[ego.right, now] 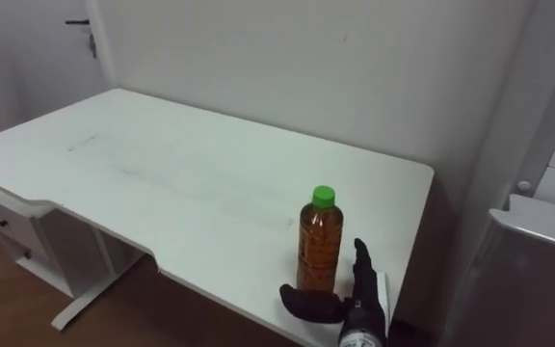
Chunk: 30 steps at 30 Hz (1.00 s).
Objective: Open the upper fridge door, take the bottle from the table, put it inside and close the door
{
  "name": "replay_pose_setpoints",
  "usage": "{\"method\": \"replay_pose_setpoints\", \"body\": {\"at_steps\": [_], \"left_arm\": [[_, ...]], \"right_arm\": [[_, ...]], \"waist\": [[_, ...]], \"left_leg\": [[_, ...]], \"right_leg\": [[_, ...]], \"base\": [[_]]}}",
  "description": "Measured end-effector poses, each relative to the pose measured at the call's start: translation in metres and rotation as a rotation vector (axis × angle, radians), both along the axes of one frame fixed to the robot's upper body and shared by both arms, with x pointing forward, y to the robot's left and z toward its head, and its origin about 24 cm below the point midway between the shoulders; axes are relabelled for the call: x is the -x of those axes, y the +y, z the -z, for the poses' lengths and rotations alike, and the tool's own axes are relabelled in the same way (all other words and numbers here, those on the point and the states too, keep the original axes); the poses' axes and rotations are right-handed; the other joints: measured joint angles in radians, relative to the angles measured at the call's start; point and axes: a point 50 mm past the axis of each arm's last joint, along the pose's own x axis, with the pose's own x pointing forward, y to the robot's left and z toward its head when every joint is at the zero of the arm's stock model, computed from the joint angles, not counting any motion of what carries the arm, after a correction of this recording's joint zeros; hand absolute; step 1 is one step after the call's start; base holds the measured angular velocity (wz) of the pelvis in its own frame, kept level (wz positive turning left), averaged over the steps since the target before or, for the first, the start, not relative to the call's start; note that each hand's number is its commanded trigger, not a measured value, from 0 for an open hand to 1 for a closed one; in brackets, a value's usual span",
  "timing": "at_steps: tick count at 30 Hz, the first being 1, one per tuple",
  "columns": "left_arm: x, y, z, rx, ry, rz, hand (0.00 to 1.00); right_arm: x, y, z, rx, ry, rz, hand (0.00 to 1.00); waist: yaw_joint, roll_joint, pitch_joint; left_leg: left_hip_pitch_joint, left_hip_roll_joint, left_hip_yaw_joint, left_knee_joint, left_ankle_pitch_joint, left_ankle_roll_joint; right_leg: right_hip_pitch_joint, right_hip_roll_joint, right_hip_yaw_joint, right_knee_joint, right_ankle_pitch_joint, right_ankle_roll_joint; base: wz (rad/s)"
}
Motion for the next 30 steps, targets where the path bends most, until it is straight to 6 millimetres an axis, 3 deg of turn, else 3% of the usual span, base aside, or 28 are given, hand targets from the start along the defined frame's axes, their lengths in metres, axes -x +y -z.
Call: {"method": "replay_pose_setpoints", "body": {"at_steps": [5,11,30], "left_arm": [[-0.01,0.0,-0.001,0.0,-0.026,0.007,0.0],[-0.018,0.001,-0.001,-0.005,-0.042,0.013,0.0],[-0.016,0.0,0.0,0.002,-0.04,-0.007,0.0]], "right_arm": [[-0.012,-0.001,-0.011,0.005,-0.022,0.017,0.0],[-0.013,-0.004,-0.01,-0.049,-0.006,0.049,0.0],[-0.014,-0.016,-0.01,-0.012,0.0,0.079,0.0]], "waist": [[0.003,-0.006,0.0035],[0.011,-0.013,0.0053],[0.03,-0.012,0.0078]], "left_leg": [[-0.018,-0.008,-0.004,0.0,0.005,0.006],[-0.021,-0.013,-0.009,0.001,0.007,0.009],[-0.033,-0.016,-0.033,0.003,0.012,0.008]], "right_leg": [[-0.016,-0.006,0.002,0.0,0.0,0.0],[-0.017,-0.011,0.0,0.0,0.001,0.002],[-0.018,-0.009,-0.021,-0.001,0.001,0.002]], "base": [[0.02],[0.01],[0.03]]}}
